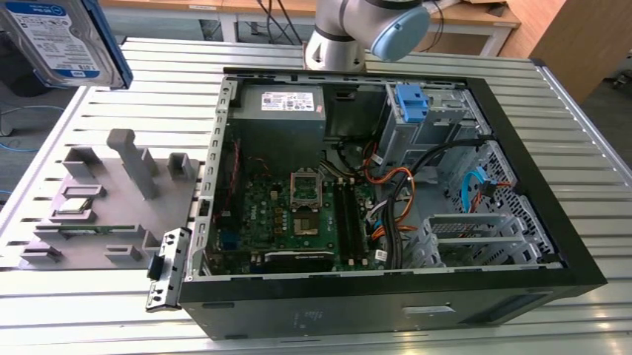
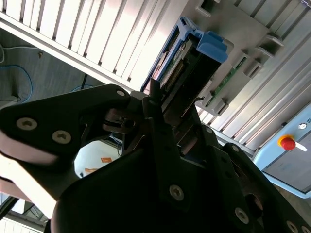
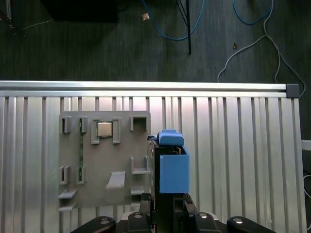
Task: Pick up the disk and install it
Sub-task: 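Pick up the disk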
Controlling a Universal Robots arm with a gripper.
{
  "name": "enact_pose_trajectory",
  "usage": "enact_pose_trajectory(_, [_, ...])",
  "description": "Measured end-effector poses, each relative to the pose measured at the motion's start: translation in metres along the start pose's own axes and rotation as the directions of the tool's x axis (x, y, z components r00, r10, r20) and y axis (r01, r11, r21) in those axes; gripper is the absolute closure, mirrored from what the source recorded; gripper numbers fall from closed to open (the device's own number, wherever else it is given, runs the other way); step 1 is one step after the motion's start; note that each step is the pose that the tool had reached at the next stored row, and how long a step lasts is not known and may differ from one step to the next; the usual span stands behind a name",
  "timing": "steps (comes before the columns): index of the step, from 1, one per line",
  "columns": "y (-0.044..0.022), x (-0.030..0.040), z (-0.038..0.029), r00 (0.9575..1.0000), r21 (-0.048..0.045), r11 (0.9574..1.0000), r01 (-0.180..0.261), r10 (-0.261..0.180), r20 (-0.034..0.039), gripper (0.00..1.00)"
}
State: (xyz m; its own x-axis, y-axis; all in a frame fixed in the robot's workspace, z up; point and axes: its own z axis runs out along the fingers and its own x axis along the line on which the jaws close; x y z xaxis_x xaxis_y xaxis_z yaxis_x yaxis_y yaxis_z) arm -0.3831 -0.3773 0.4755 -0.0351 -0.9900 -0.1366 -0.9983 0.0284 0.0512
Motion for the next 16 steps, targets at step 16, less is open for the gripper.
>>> enact_pose_trajectory(16, [-0.0231,-0.0009,-0.0020,1.0000,-0.0024,1.0000,0.000,0.000,-0.0006,0.65])
